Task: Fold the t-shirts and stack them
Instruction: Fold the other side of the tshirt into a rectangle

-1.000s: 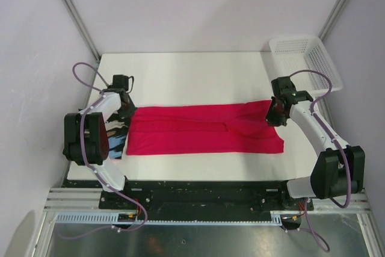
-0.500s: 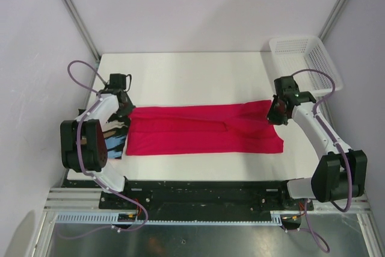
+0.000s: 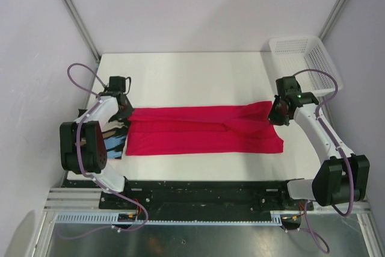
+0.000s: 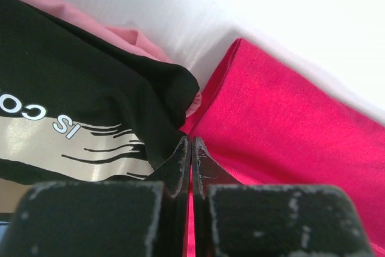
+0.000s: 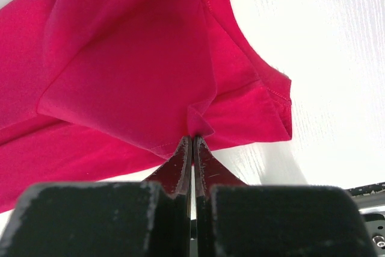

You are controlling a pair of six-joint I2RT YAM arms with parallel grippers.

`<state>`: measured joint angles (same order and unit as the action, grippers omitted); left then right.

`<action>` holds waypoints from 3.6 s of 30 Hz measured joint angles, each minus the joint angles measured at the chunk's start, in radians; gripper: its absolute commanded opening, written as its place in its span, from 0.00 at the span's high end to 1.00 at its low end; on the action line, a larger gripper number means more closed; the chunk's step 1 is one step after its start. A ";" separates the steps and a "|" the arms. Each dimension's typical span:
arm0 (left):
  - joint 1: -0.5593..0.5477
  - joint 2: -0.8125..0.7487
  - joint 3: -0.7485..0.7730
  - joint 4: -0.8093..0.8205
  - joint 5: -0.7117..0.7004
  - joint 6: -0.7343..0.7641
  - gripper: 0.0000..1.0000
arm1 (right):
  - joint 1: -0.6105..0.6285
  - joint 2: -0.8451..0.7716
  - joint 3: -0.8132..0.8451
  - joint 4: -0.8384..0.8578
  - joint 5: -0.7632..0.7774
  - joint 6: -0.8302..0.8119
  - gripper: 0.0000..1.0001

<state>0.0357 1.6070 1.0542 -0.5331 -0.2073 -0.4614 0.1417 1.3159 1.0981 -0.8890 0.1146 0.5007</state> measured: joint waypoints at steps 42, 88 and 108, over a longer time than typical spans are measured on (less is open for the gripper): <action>-0.677 0.180 0.055 0.235 0.431 -0.133 0.59 | -0.056 0.273 -0.102 0.388 -0.003 0.008 0.93; -0.946 0.502 0.296 0.539 0.380 -0.473 0.58 | -0.092 0.360 -0.080 0.476 -0.019 -0.023 1.00; -0.951 0.502 0.296 0.555 0.321 -0.491 0.62 | -0.107 0.360 -0.080 0.476 -0.027 -0.005 0.67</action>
<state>-0.9157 2.1094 1.3502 0.0223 0.1139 -0.9520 0.0349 1.6756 1.0180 -0.4133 0.0872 0.4957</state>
